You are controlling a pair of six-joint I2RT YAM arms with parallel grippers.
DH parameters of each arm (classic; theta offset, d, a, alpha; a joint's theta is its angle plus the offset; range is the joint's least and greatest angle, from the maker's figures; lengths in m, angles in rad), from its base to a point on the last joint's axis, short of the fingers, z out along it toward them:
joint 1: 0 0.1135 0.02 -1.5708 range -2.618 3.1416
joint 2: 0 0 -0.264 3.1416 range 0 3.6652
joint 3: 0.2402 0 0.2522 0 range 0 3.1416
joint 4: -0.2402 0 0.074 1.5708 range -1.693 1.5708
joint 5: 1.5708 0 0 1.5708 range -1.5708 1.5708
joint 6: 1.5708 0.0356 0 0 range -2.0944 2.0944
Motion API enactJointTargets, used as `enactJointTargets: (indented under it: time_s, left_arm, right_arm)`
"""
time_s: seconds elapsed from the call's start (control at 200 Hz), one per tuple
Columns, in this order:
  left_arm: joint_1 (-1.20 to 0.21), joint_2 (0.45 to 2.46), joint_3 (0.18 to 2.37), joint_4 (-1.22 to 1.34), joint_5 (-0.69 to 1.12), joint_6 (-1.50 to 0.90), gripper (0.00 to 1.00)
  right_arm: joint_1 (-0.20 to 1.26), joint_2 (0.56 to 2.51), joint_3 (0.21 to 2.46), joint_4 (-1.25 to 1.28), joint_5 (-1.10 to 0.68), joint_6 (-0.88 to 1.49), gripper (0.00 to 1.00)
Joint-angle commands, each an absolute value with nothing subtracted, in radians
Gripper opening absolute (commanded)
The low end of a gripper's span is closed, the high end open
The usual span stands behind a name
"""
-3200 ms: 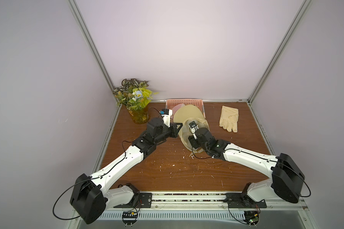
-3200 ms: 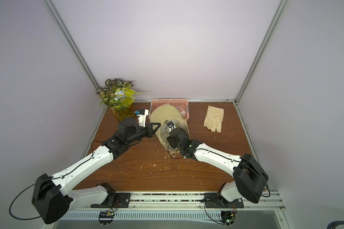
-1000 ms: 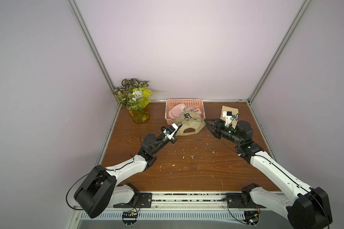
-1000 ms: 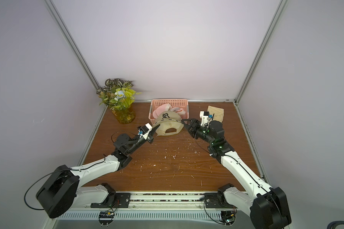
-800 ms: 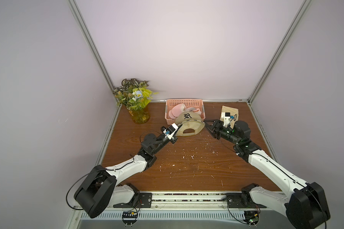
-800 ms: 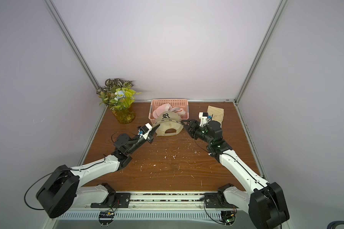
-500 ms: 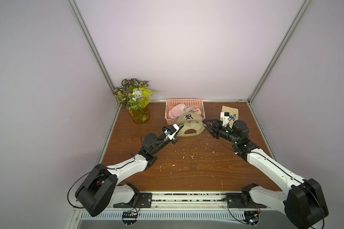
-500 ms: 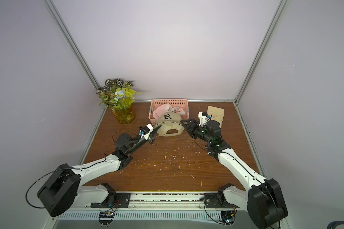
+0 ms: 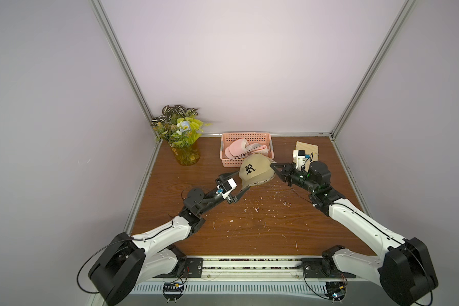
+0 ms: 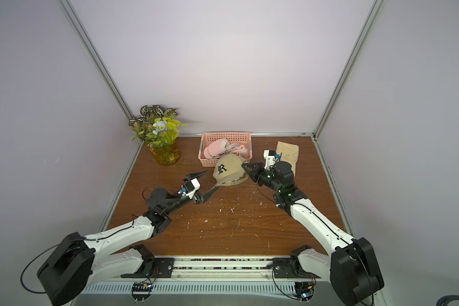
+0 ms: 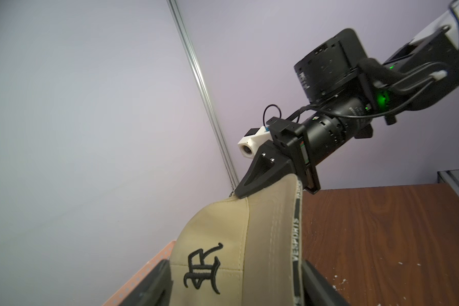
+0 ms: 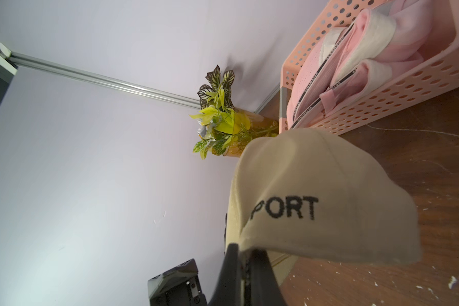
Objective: Turn the baseball cap inside out
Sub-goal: Place the baseball cap at the center of the board.
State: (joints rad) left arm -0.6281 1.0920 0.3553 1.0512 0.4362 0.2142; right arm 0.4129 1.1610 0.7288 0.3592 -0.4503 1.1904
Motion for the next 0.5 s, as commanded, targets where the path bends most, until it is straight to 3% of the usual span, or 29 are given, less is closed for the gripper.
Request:
enactJointTargets:
  time_s: [0.0,0.14,0.38,0.495]
  left_arm:
    - [-0.635,1.002,0.297,1.078,0.477,0.147,0.8]
    - [-0.635,0.855,0.293,0.889,0.365,0.012,0.85]
    - [-0.635,0.705,0.392,0.486,-0.112,-0.361,0.85]
    - [-0.632,0.679,0.442,0.356,-0.196,-0.461,0.86]
  right_arm:
    - [0.42,1.145,0.783,0.351,-0.436,1.045,0.0]
    - [0.45,1.134,0.784,0.383,-0.438,0.885,0.0]
    - [0.533,1.189,0.771,0.485,-0.518,0.723,0.0]
    - [0.623,1.254,0.809,0.49,-0.501,0.662,0.0]
